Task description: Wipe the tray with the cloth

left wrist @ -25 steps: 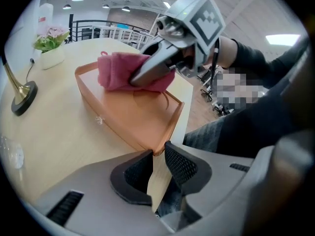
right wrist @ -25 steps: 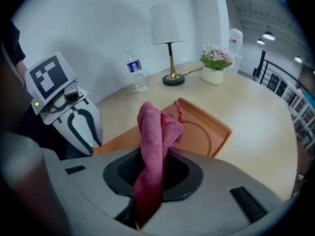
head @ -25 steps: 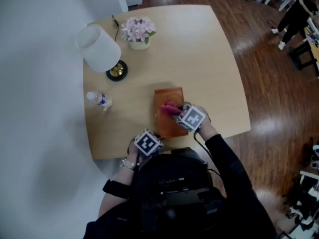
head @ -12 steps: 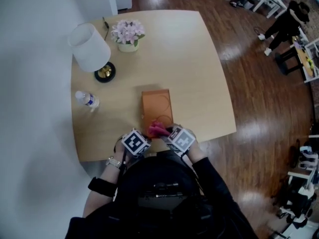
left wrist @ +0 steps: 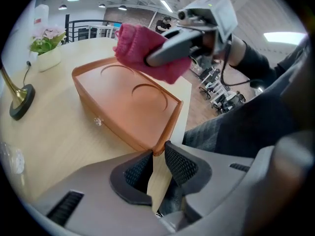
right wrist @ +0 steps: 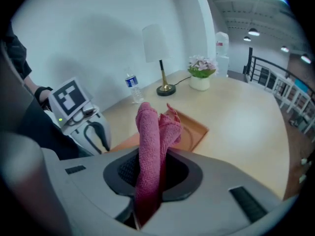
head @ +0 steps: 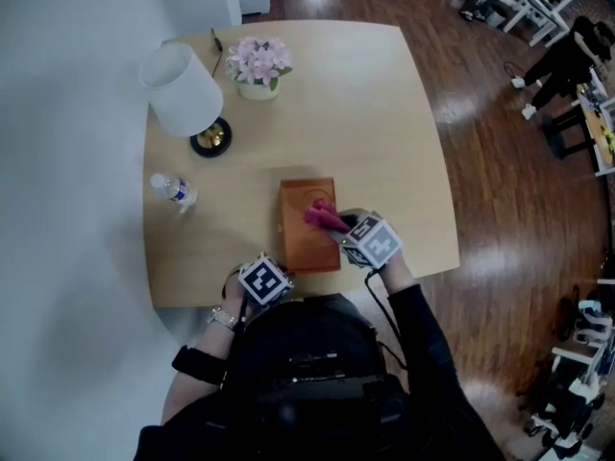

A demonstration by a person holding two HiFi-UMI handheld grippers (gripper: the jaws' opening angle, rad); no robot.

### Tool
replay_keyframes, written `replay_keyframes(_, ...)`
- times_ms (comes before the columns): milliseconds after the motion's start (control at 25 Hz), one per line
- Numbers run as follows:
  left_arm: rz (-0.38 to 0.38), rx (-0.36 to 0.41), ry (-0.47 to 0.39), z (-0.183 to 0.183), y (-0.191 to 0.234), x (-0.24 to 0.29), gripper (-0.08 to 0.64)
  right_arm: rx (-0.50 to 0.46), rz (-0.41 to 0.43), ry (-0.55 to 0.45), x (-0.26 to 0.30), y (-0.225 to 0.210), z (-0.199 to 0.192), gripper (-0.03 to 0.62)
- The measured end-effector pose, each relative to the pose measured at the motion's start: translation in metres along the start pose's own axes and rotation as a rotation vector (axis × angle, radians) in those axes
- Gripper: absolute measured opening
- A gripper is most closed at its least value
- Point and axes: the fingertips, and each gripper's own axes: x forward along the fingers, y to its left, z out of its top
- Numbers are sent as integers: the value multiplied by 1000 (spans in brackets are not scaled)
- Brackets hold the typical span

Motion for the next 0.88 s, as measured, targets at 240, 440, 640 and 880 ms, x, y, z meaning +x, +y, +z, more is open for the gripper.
replay_keyframes(240,30,-18,32,-2,0,-3,87,-133,-122,34,16,-82,52,75)
replay_keyframes(440,48,-42,36,-1,4,-4,91,-162,-75,110,45,-93,44,75)
replay_keyframes(640,45,-37,49,-4,6,-6,92,-119,-59,88,52,-92,34,75)
replay_keyframes(880,22,-45,37,-5,5,-4,92,-26,-23,118,50,-81,25,75)
